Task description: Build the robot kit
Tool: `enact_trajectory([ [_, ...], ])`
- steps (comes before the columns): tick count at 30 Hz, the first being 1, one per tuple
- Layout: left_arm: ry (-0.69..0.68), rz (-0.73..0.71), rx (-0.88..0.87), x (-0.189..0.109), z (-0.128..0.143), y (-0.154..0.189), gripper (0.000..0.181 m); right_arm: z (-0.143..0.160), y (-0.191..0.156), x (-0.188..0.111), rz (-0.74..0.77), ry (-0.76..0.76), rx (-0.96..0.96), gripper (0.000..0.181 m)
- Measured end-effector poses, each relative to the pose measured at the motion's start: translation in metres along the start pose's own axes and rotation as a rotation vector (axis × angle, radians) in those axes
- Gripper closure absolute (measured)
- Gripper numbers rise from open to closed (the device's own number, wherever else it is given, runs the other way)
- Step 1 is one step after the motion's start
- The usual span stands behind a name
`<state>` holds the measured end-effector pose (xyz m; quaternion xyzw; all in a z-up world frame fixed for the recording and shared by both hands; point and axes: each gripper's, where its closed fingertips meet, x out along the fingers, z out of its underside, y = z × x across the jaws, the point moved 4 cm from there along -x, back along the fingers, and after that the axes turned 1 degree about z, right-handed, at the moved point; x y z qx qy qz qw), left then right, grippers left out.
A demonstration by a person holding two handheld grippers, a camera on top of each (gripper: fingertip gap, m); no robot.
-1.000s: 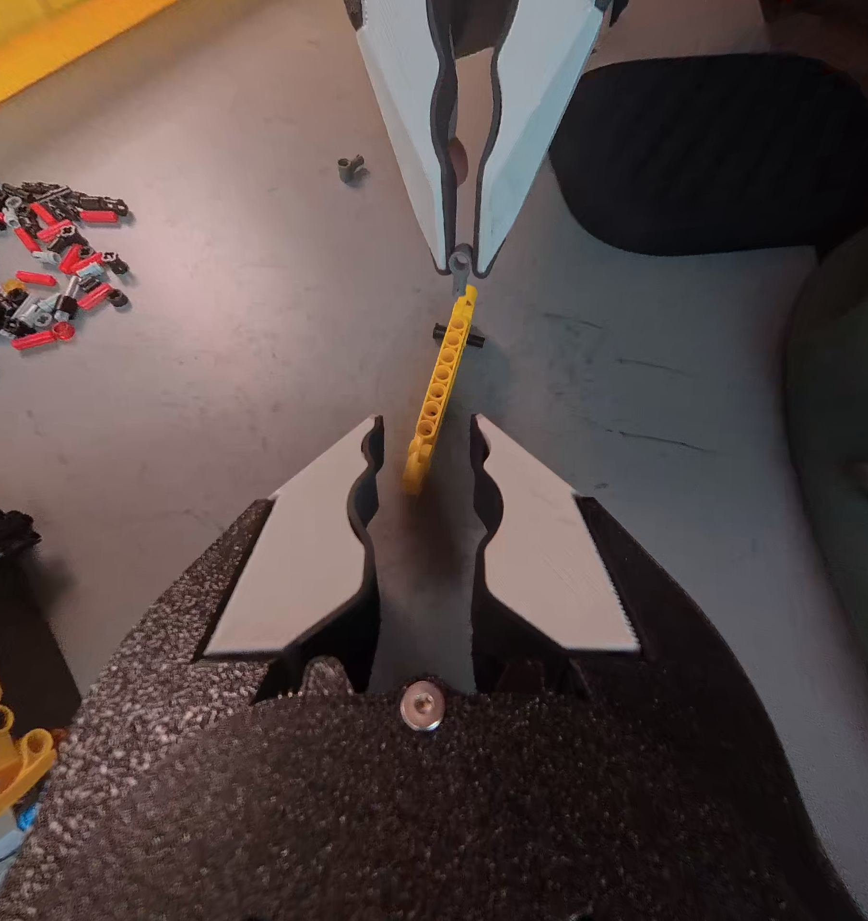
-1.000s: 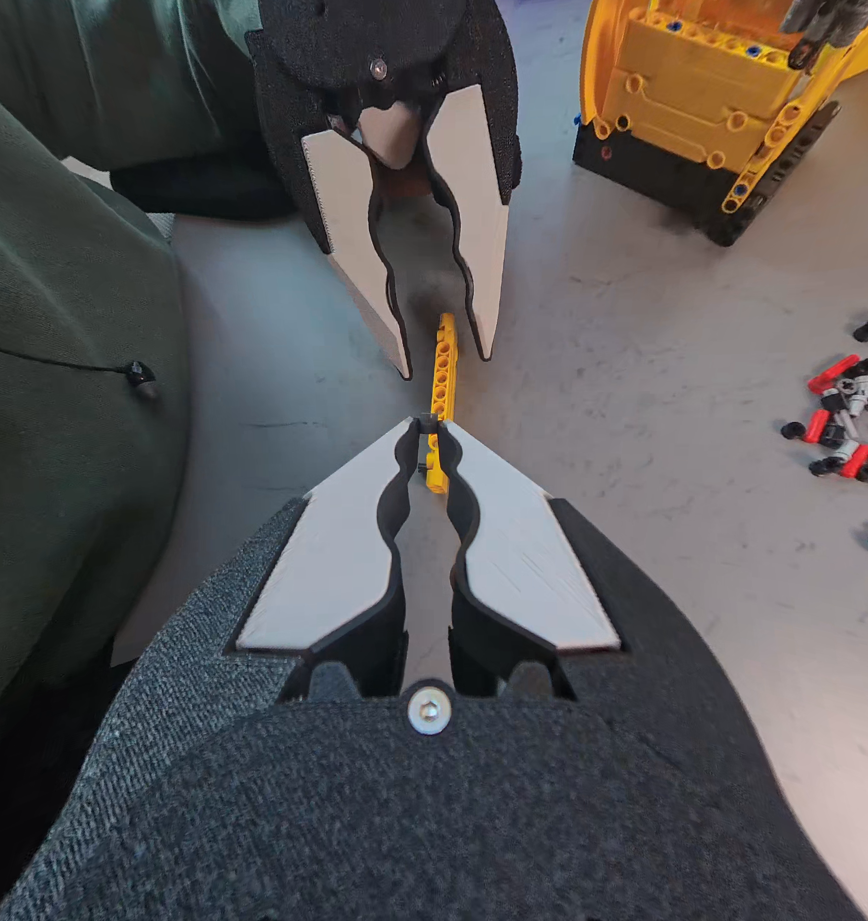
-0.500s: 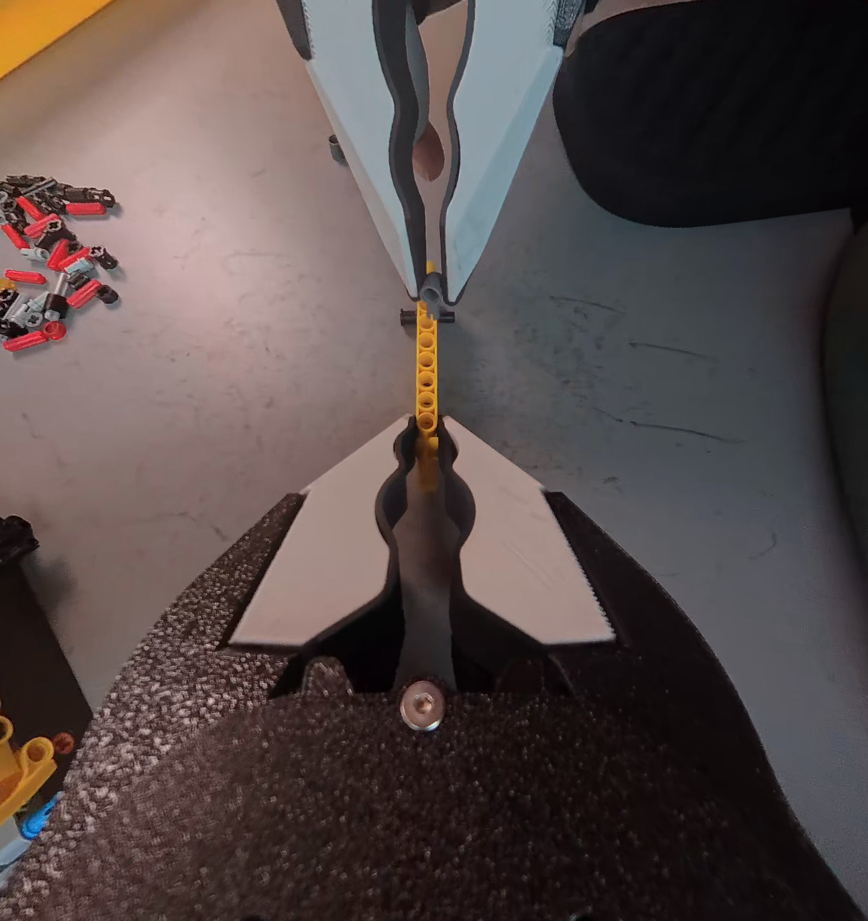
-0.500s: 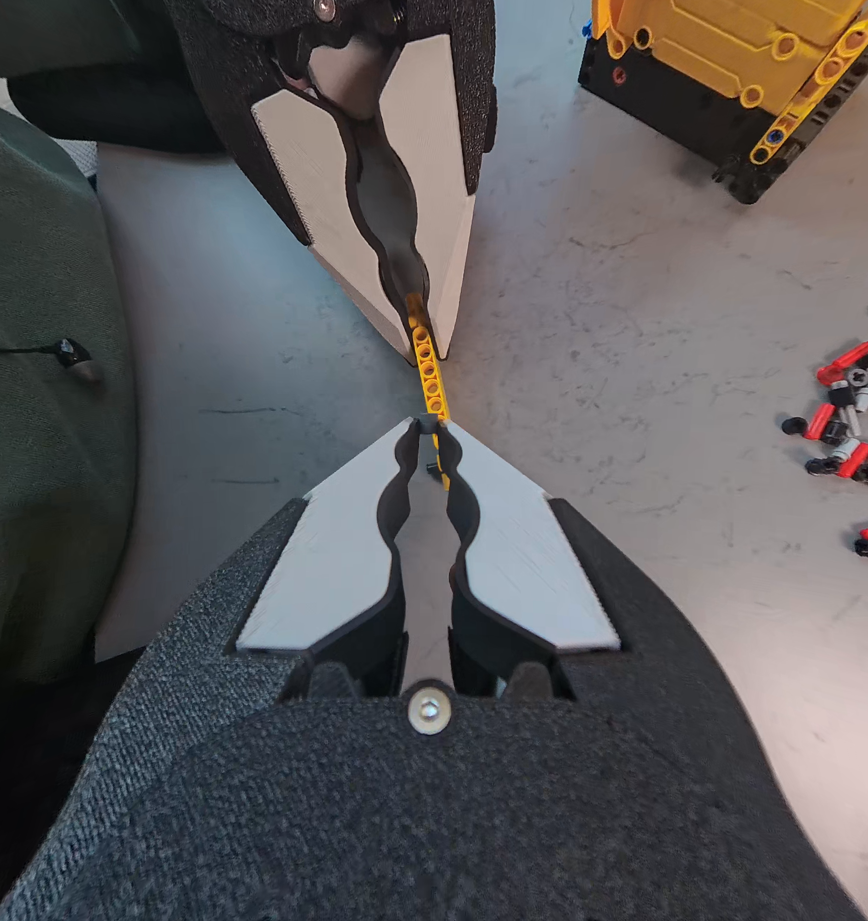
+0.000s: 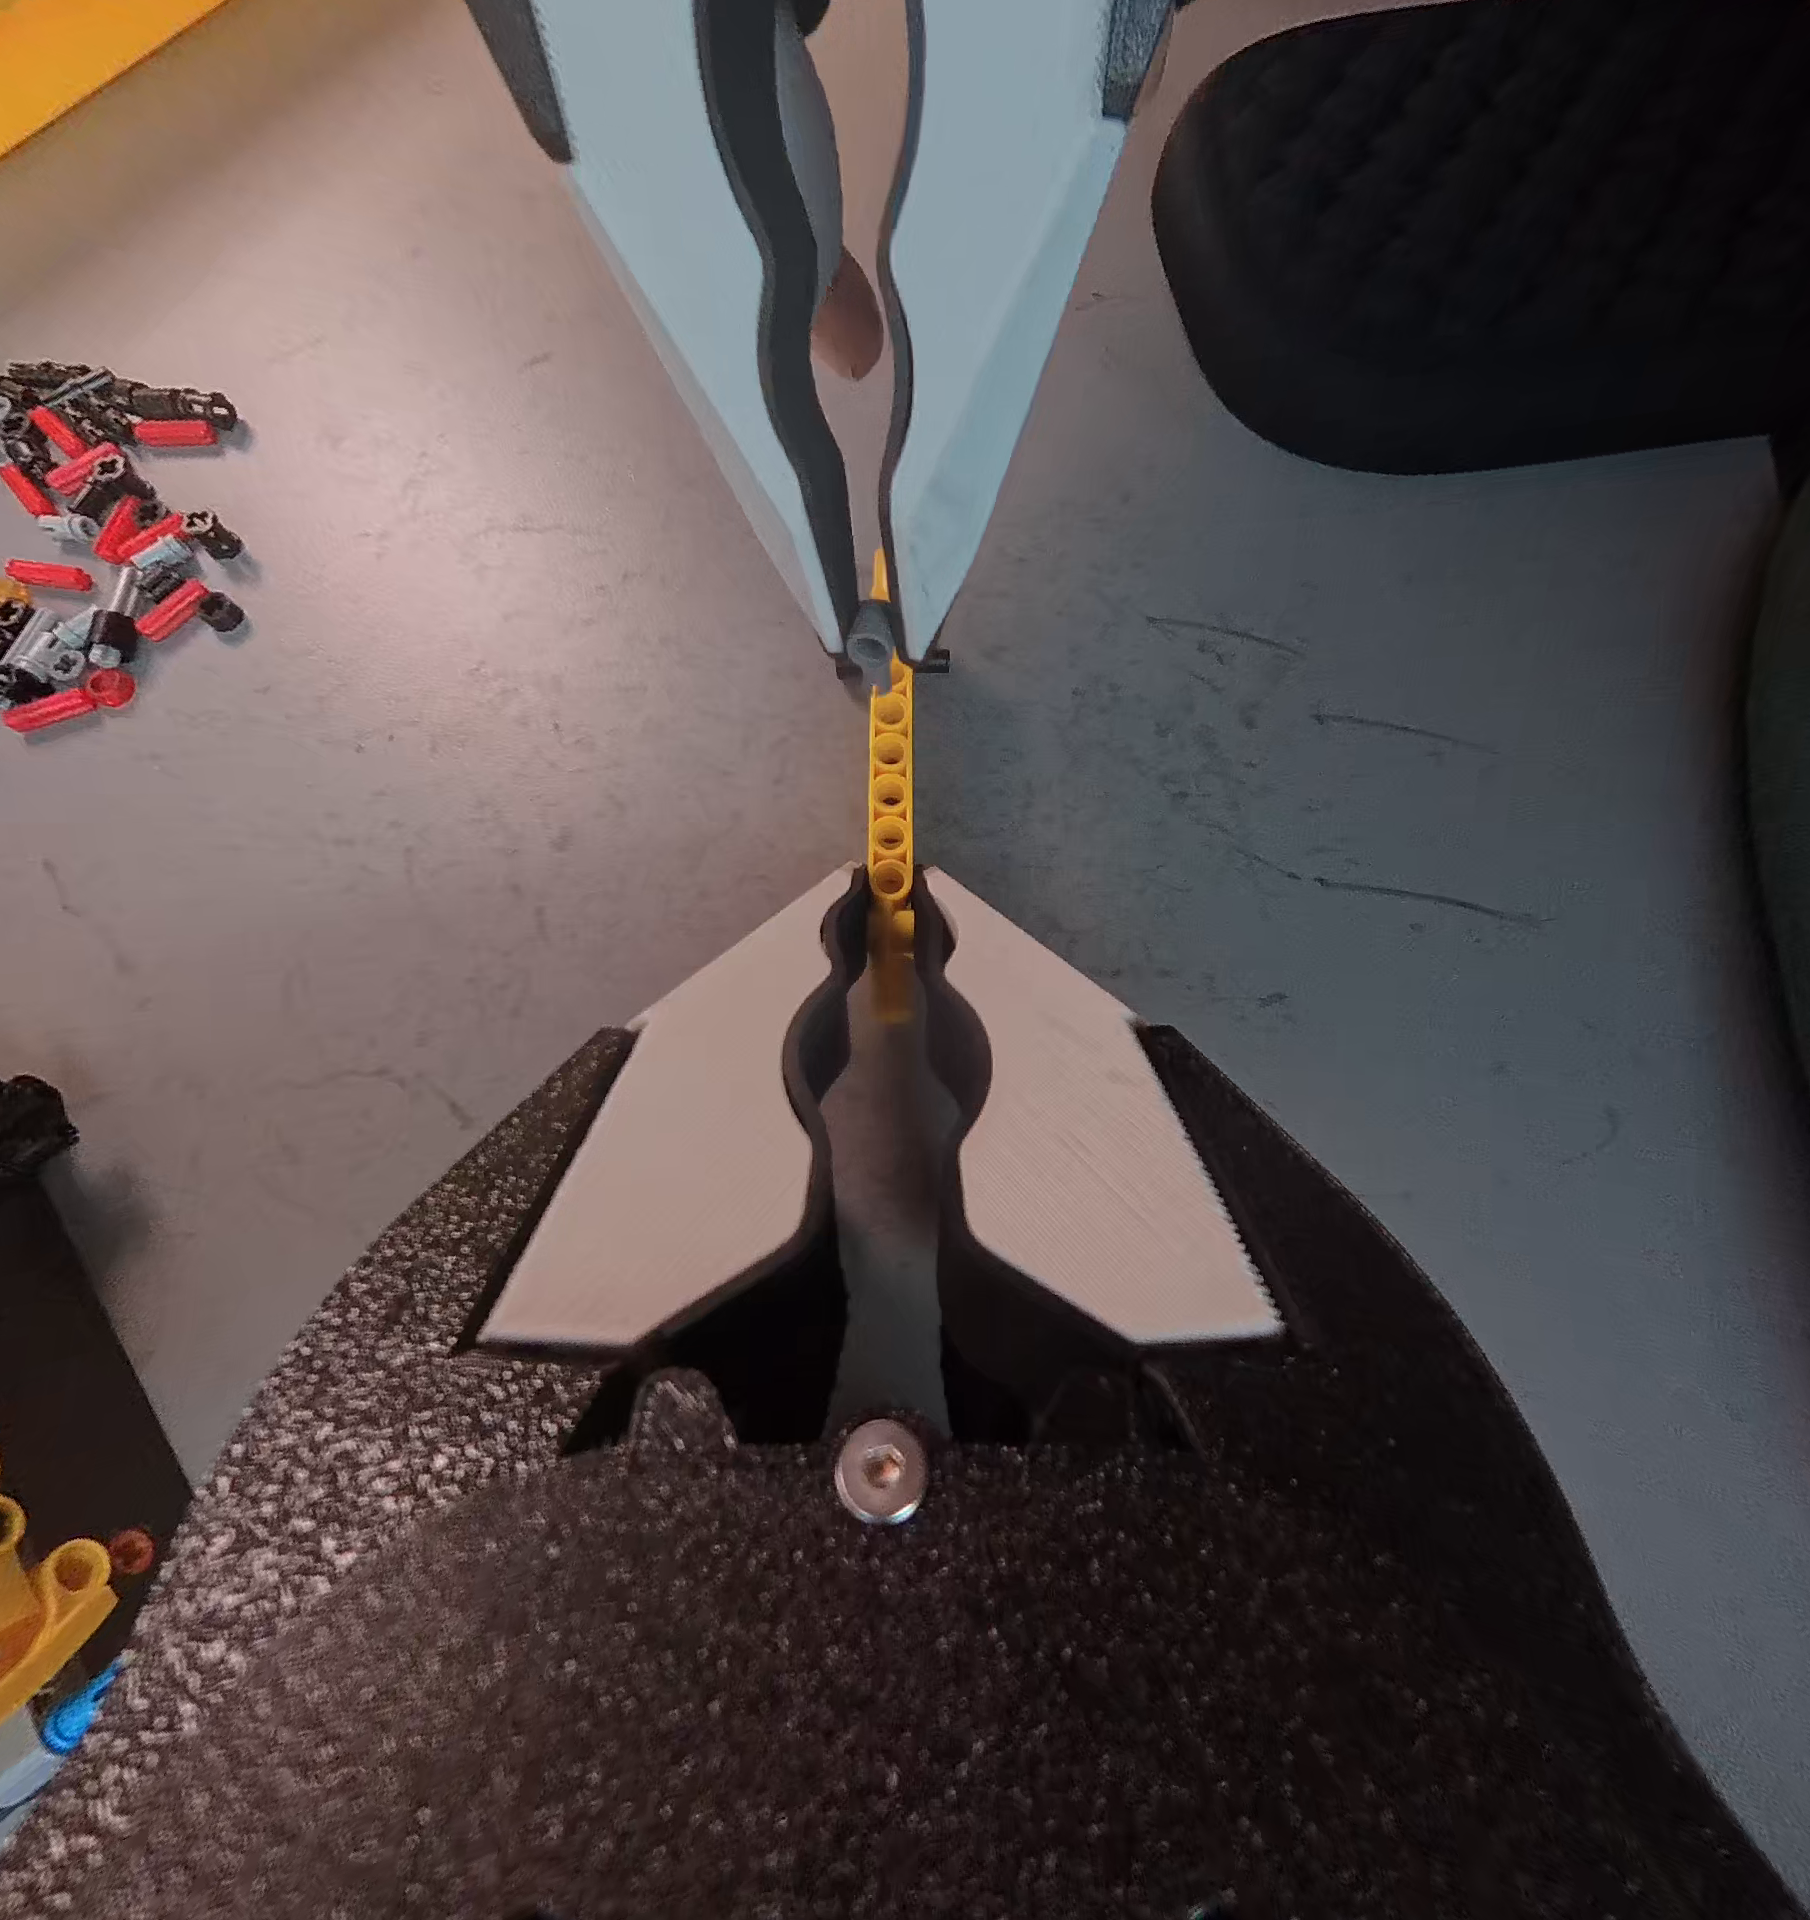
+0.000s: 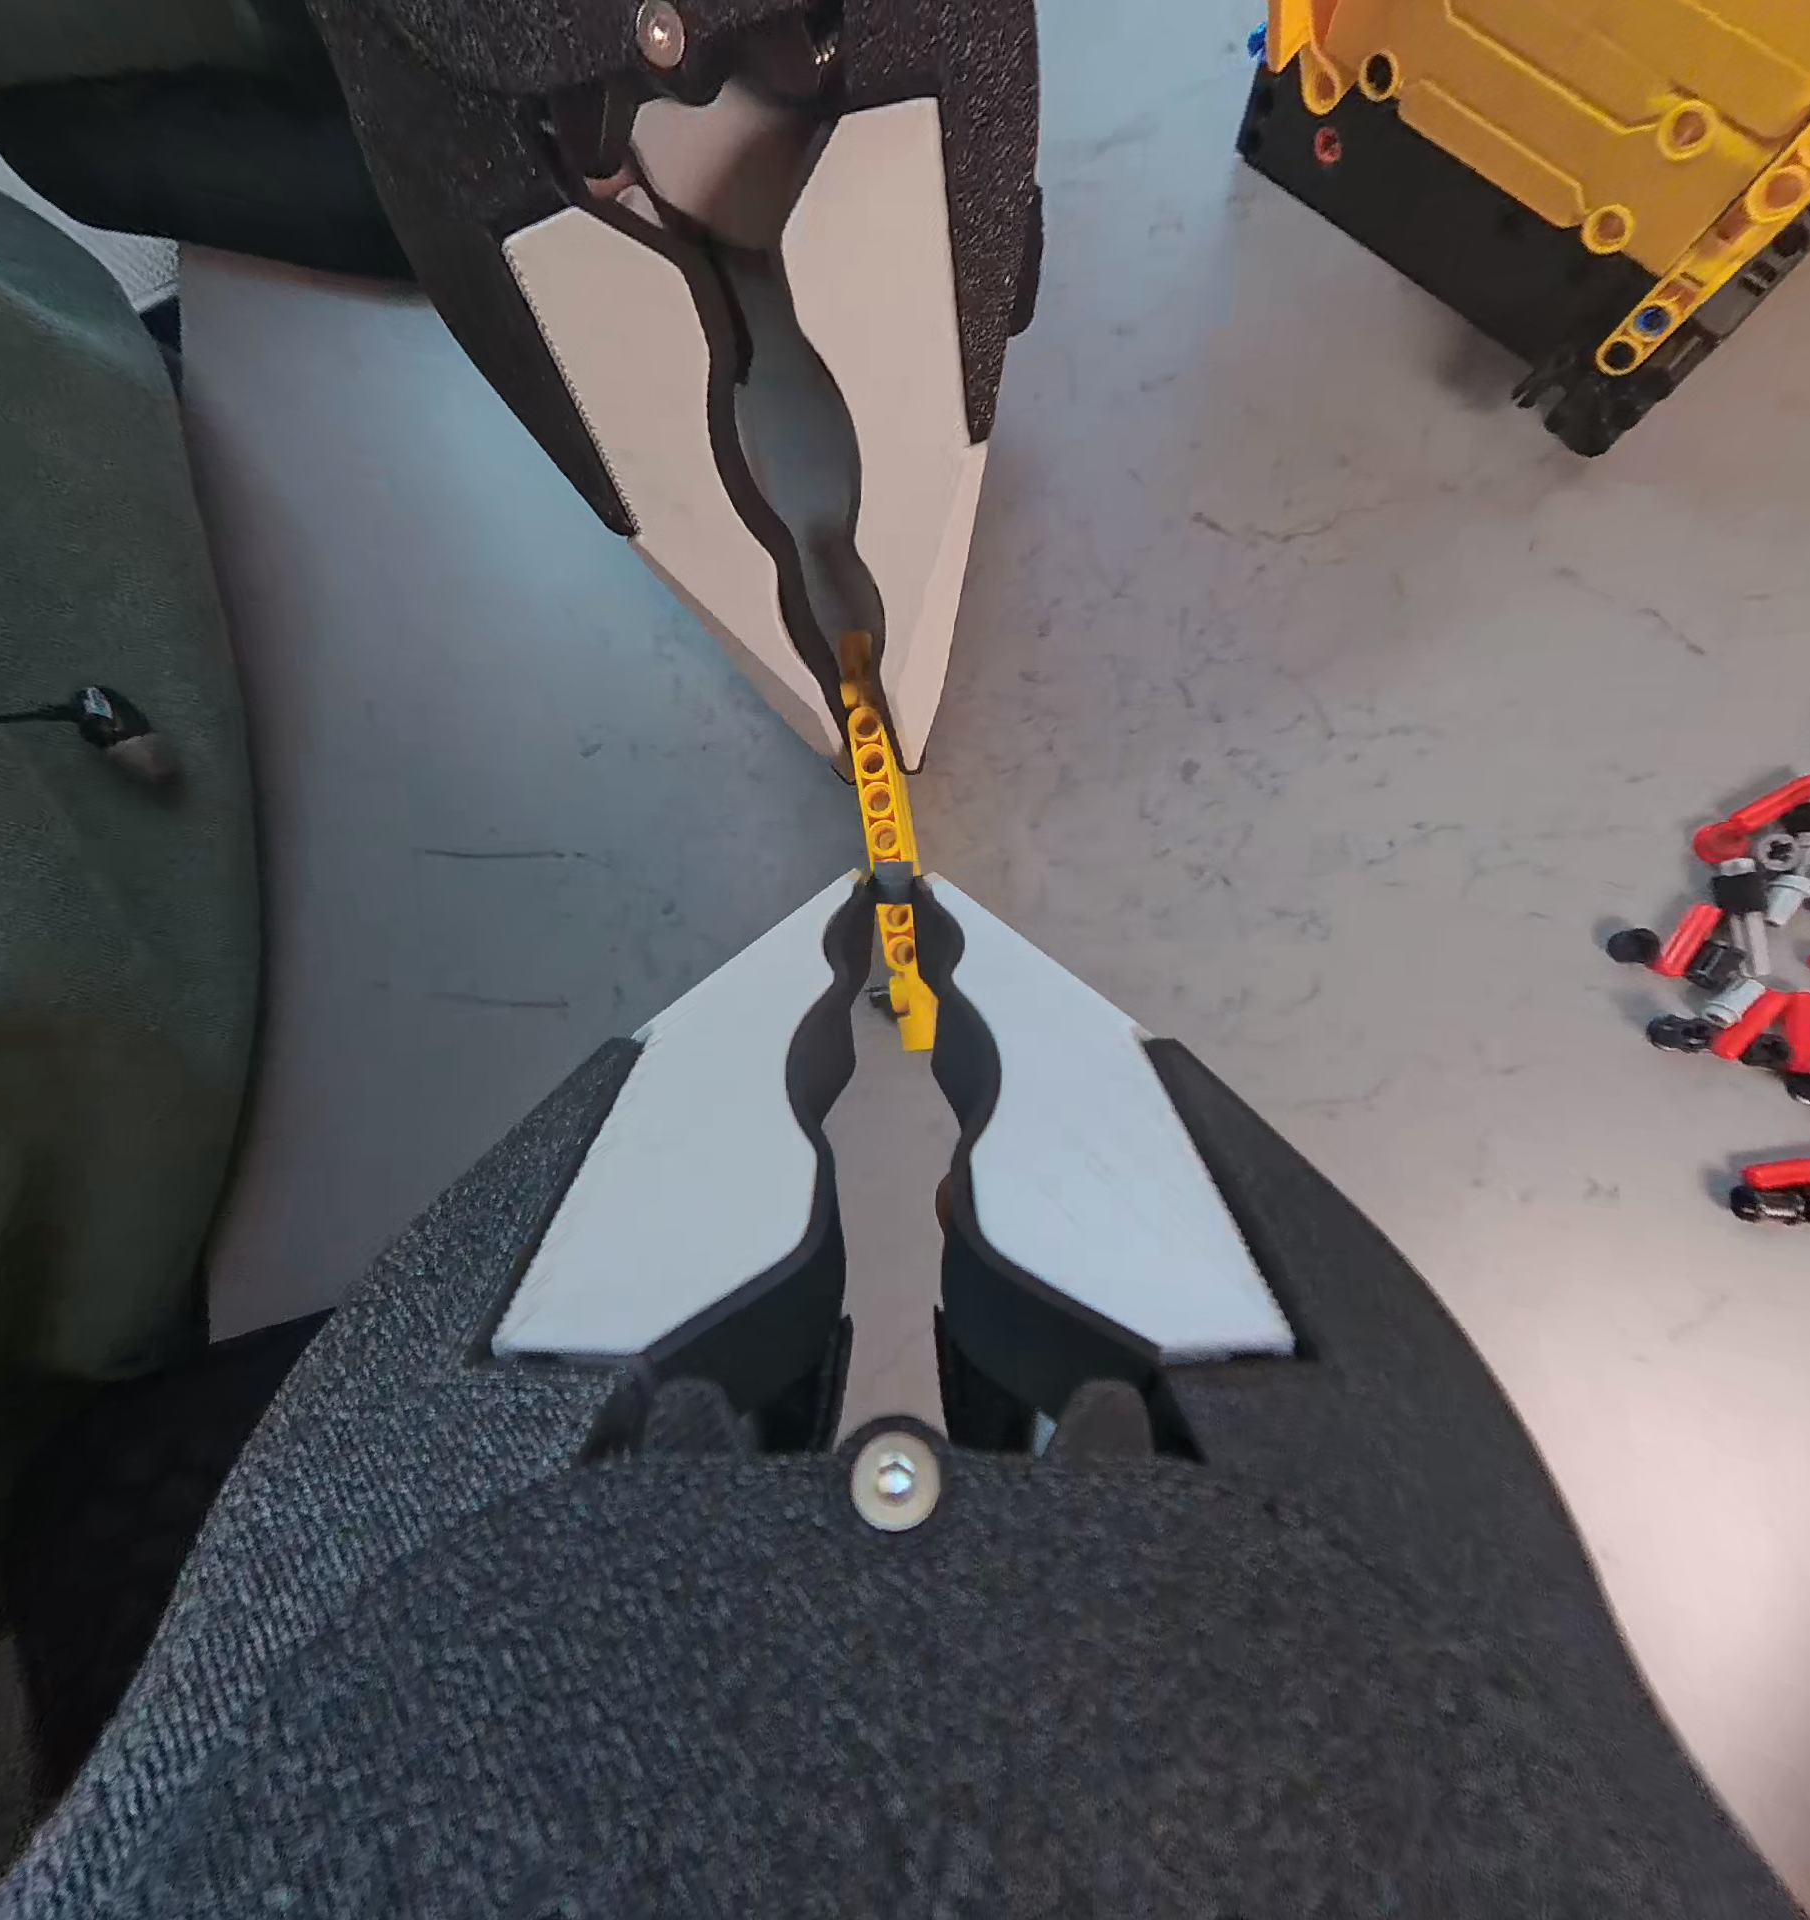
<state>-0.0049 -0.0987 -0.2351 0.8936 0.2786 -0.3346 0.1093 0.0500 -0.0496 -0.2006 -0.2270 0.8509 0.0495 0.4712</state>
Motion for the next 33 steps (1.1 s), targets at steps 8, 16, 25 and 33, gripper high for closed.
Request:
enact_trajectory([
  [8, 0.000, 0.002, -0.002, 0.000, 0.000, 0.000, 0.175, 0.000, -0.002, 0.006, 0.014, -0.087, -0.051, 0.175],
  [16, 0.000, 0.009, -0.005, 0.000, 0.000, 0.000, 0.175, -0.006, -0.003, 0.008, 0.025, -0.229, -0.173, 0.175],
  [25, -0.002, 0.025, -0.010, -0.001, 0.001, 0.000, 0.175, -0.009, -0.006, 0.010, 0.053, -0.294, -0.247, 0.176],
  [33, -0.001, 0.028, -0.026, -0.001, 0.001, -0.001, 0.175, -0.009, -0.004, 0.010, 0.072, -0.339, -0.252, 0.176],
])
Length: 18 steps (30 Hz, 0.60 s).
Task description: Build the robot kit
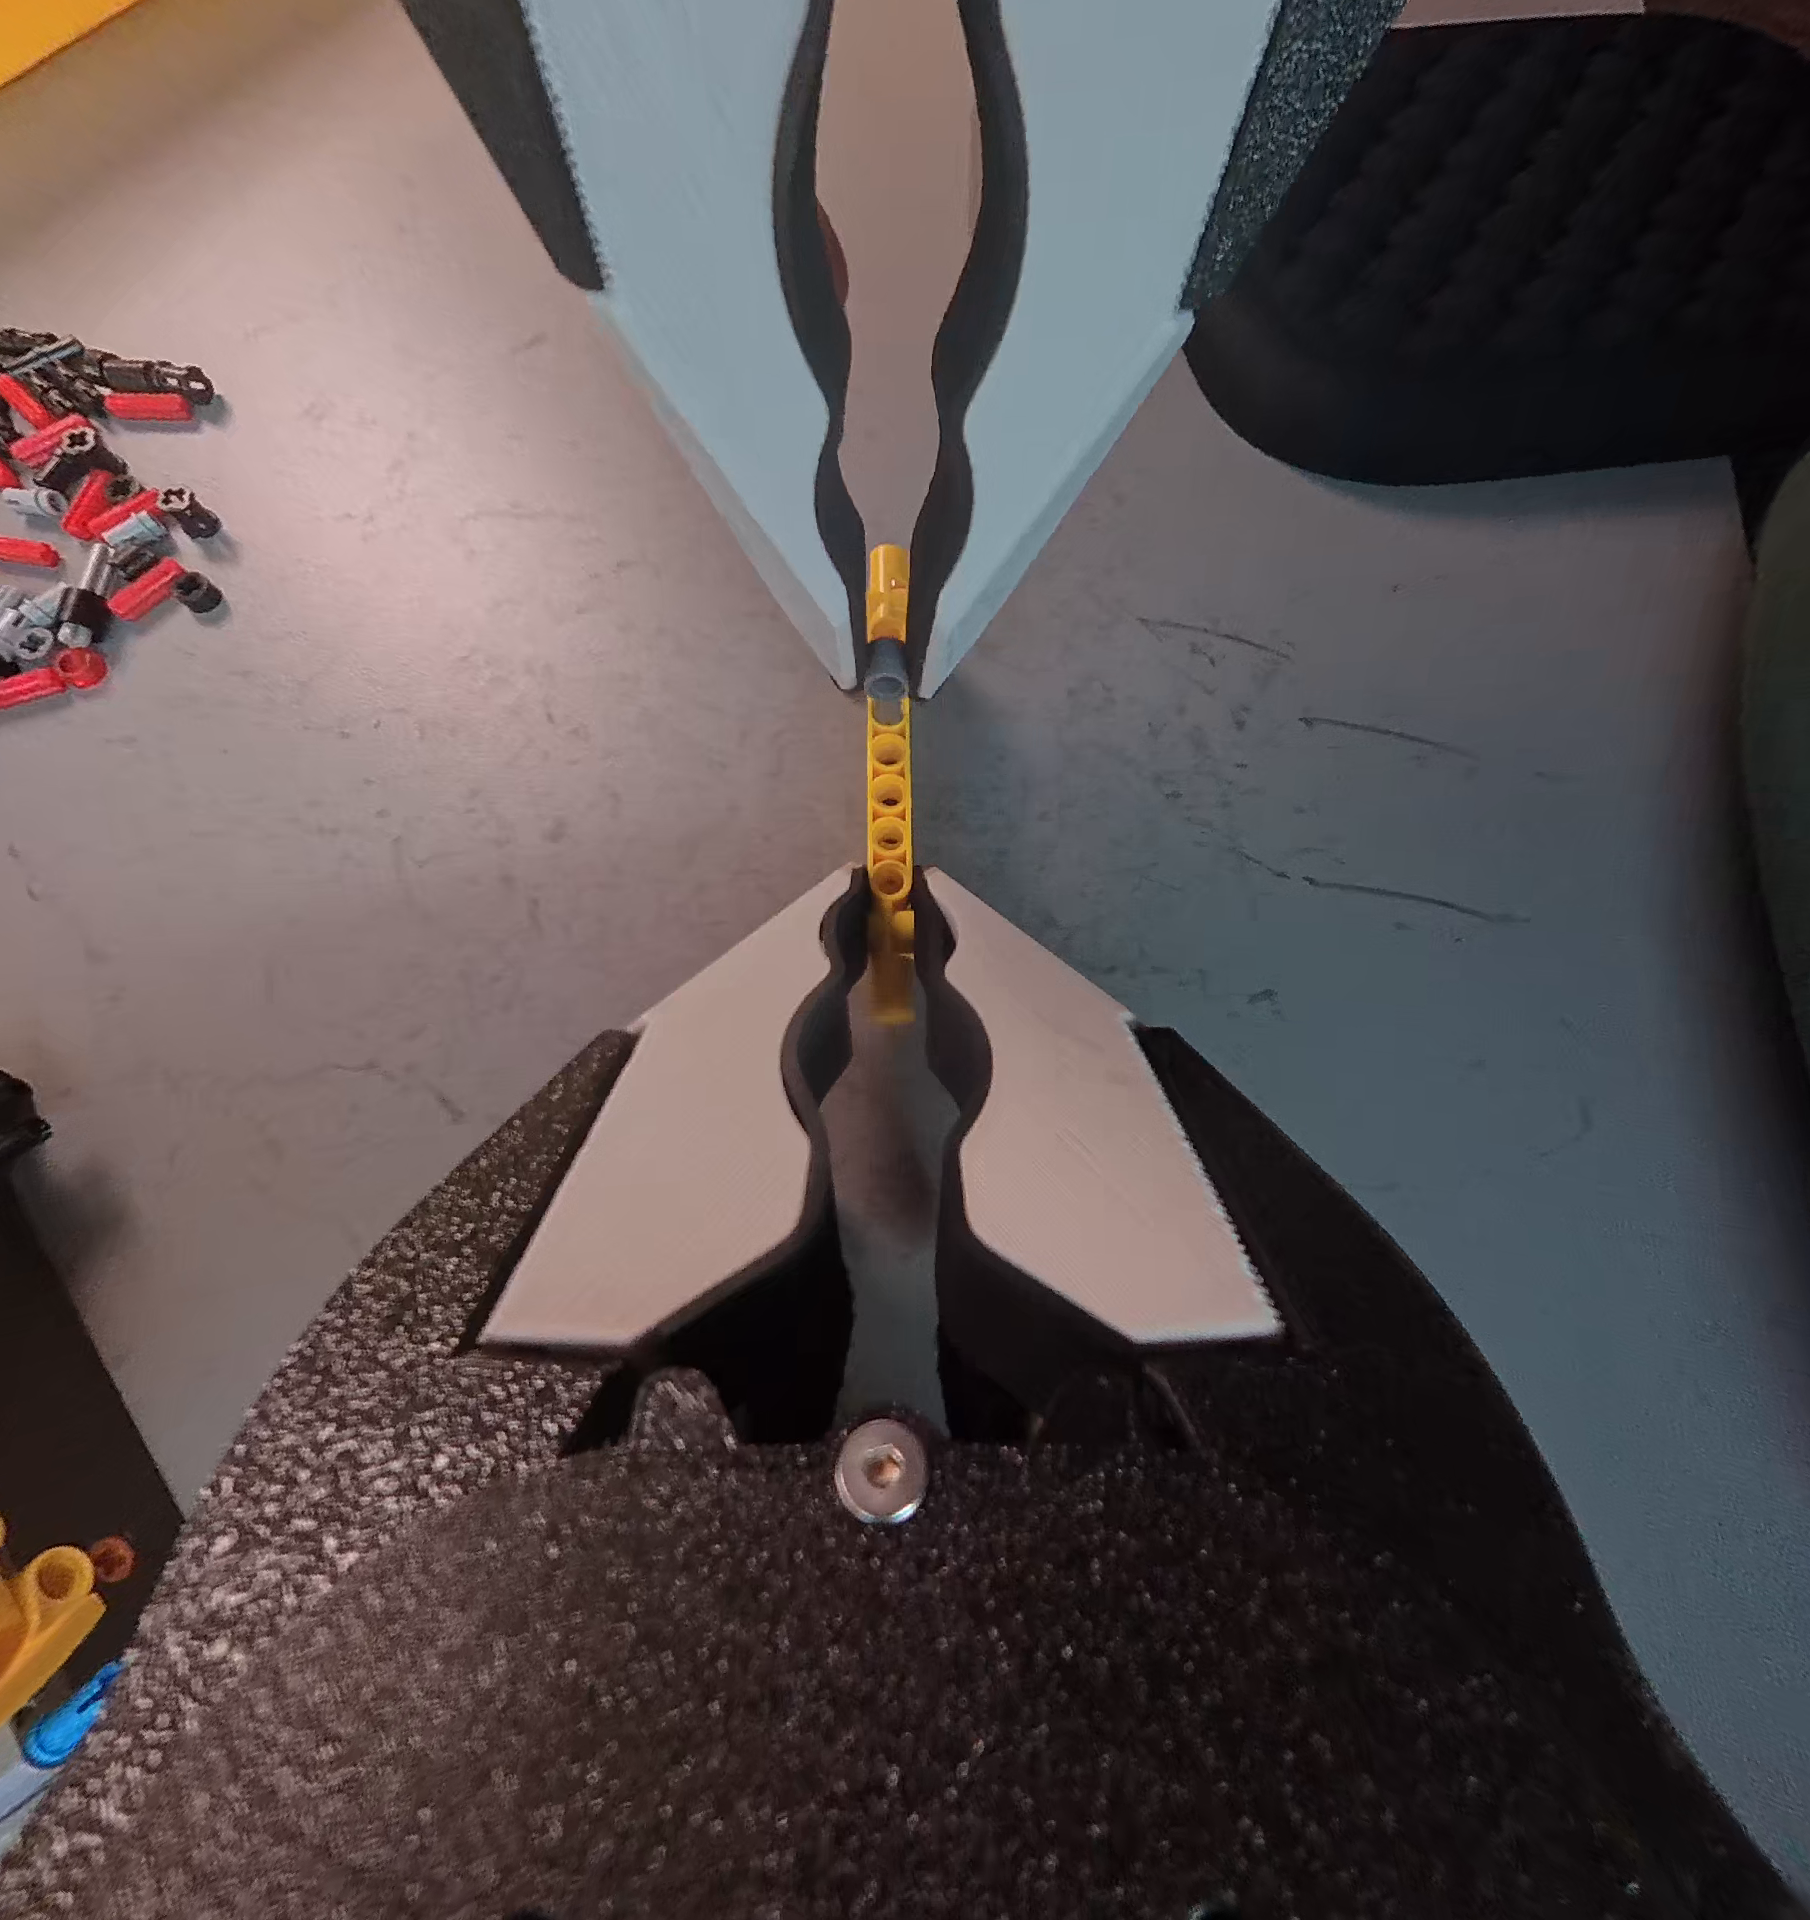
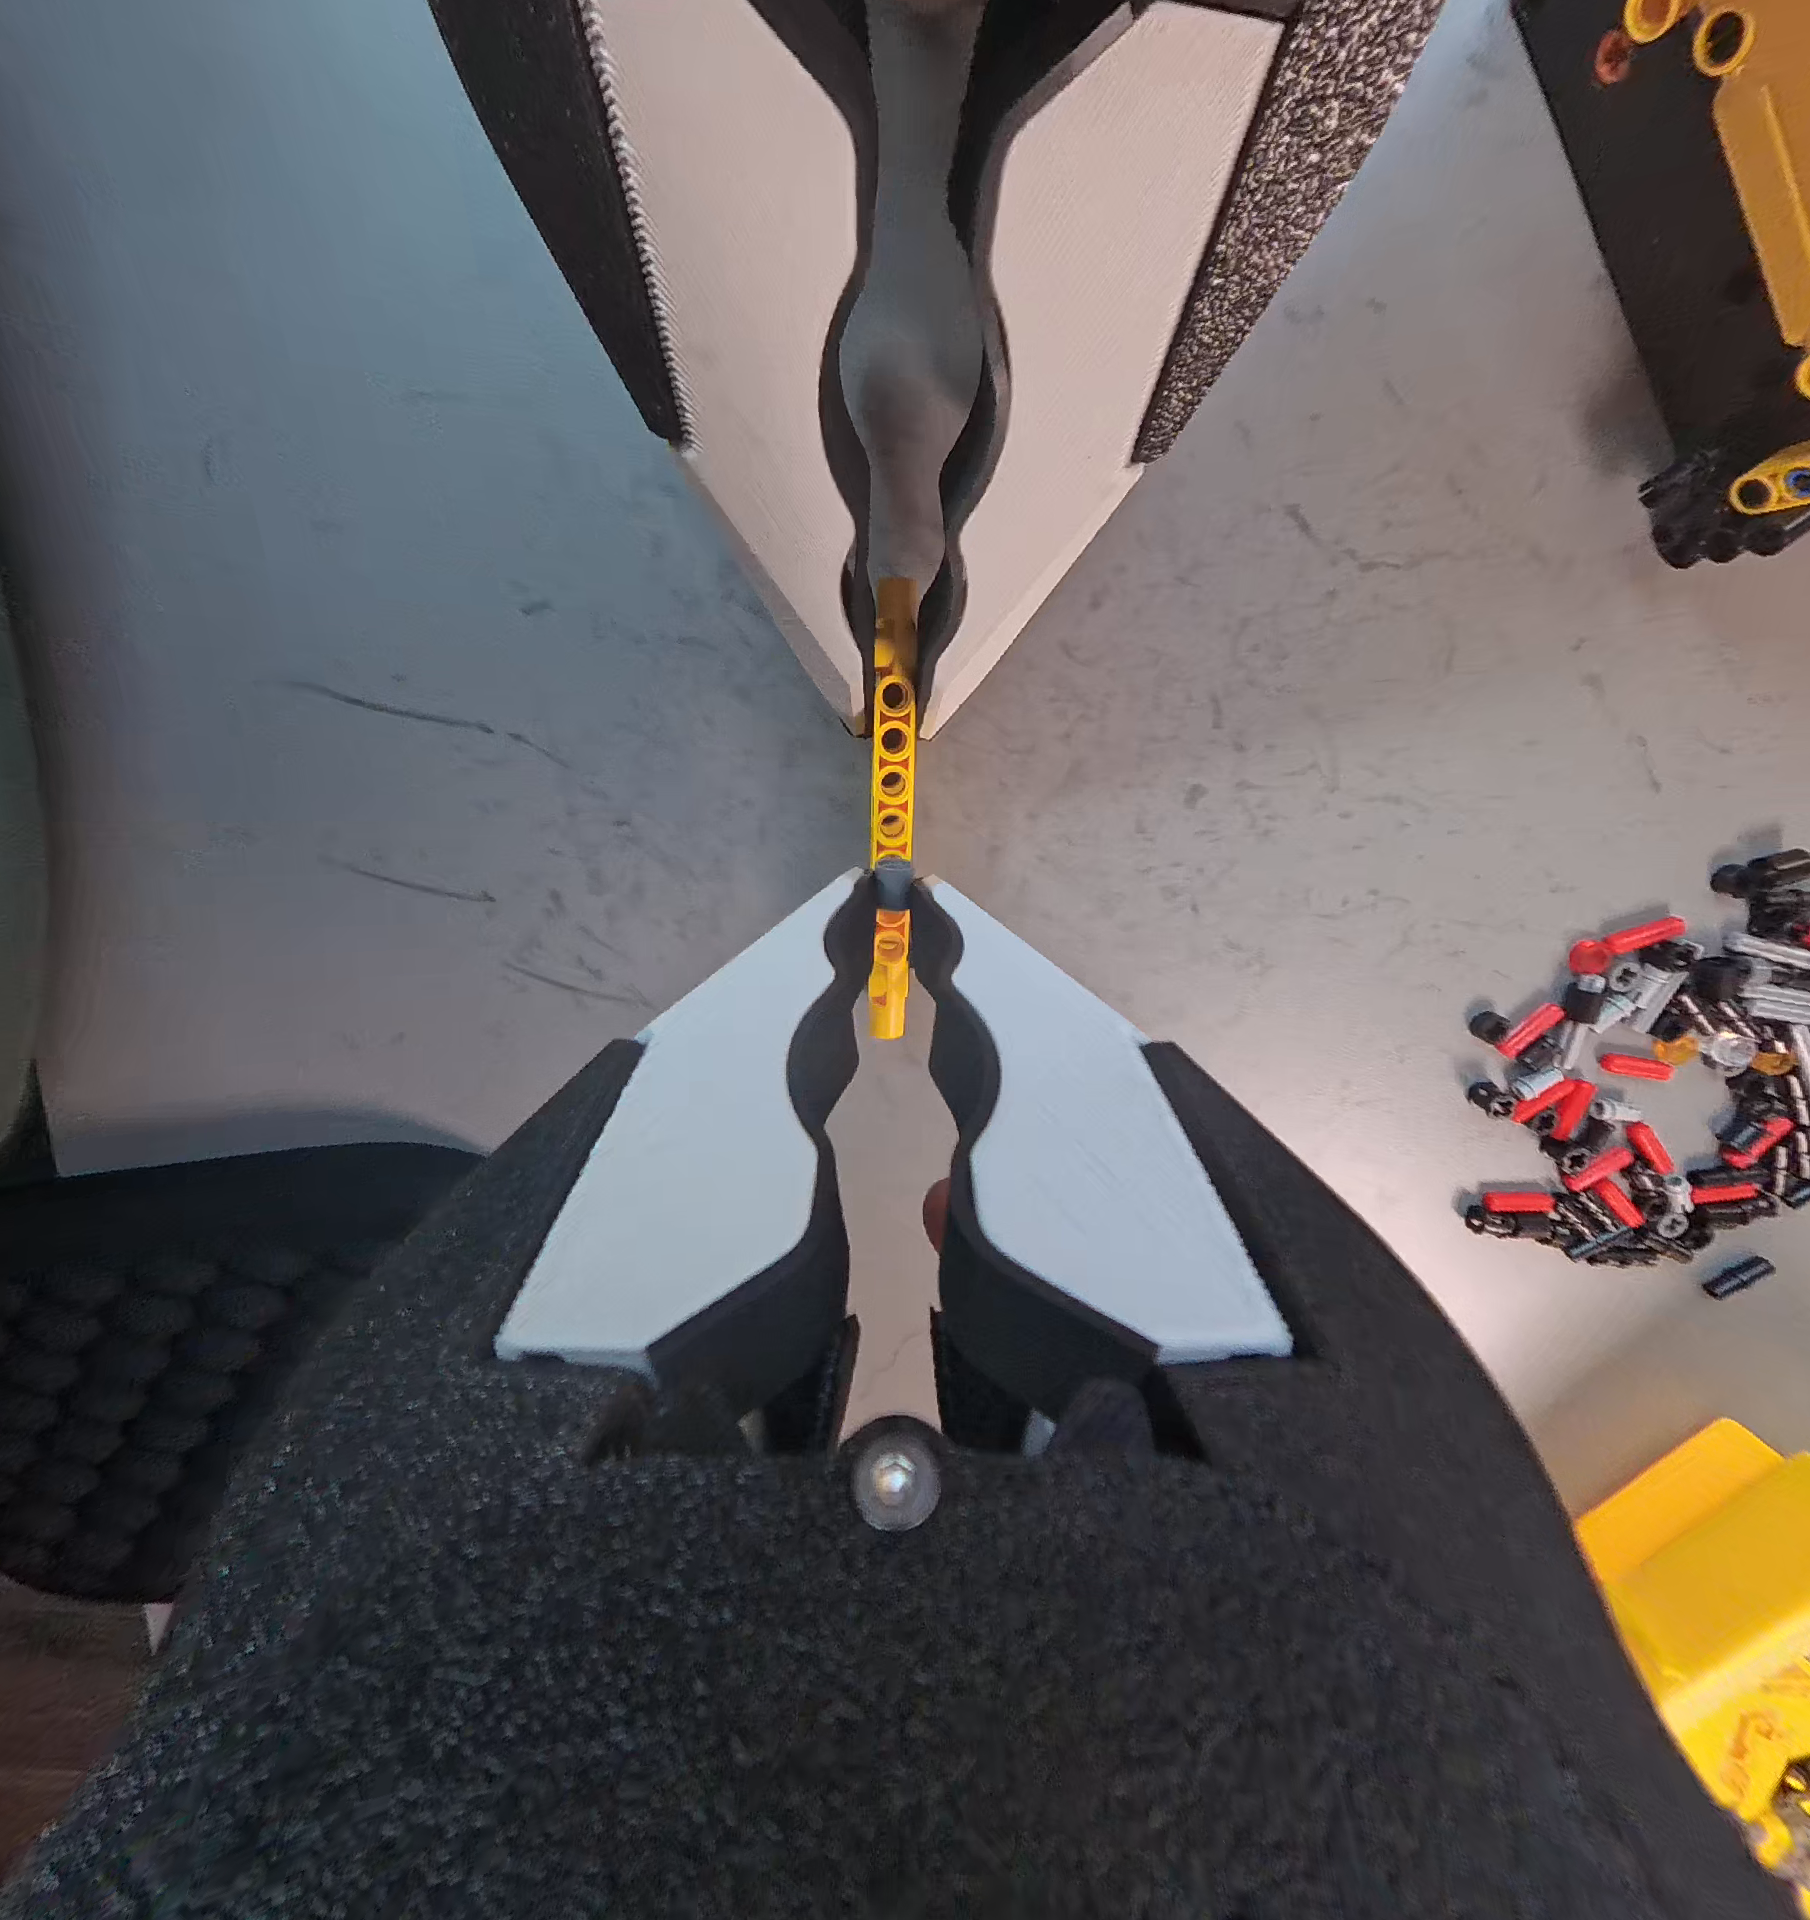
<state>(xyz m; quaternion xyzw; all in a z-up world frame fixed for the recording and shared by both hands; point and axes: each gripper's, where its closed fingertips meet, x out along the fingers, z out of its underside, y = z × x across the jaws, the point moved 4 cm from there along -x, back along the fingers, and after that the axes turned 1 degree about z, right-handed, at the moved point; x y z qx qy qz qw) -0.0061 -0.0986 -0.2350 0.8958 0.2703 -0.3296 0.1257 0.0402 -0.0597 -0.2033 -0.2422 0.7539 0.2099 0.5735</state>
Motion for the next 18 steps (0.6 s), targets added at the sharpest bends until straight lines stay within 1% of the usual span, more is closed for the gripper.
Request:
enact_trajectory([
  [3, -0.003, -0.004, 0.001, 0.000, 0.000, 0.000, 0.175, 0.004, 0.000, 0.001, 0.046, -0.042, -0.028, 0.176],
  [5, -0.006, -0.008, 0.009, 0.000, 0.000, 0.000, 0.175, 0.004, -0.001, 0.002, 0.046, -0.048, -0.031, 0.176],
  [9, -0.008, -0.009, 0.008, 0.000, 0.000, 0.000, 0.175, 0.004, -0.001, 0.002, 0.018, -0.022, 0.019, 0.176],
  [12, -0.001, 0.007, 0.000, 0.001, -0.001, 0.002, 0.175, 0.001, -0.001, 0.000, -0.021, 0.028, 0.060, 0.175],
  [15, 0.005, 0.009, 0.000, -0.001, 0.000, 0.002, 0.175, 0.002, 0.001, 0.001, -0.017, 0.031, 0.038, 0.175],
  [16, 0.024, 0.008, -0.001, -0.004, -0.001, 0.002, 0.173, 0.001, -0.001, -0.001, -0.030, 0.050, 0.040, 0.175],
  [17, 0.052, 0.013, -0.005, -0.007, -0.003, 0.002, 0.166, 0.000, -0.001, -0.003, -0.035, 0.070, 0.044, 0.175],
  [18, 0.072, 0.023, -0.009, -0.010, -0.006, 0.003, 0.163, -0.002, -0.001, -0.006, -0.029, 0.093, 0.046, 0.175],
])
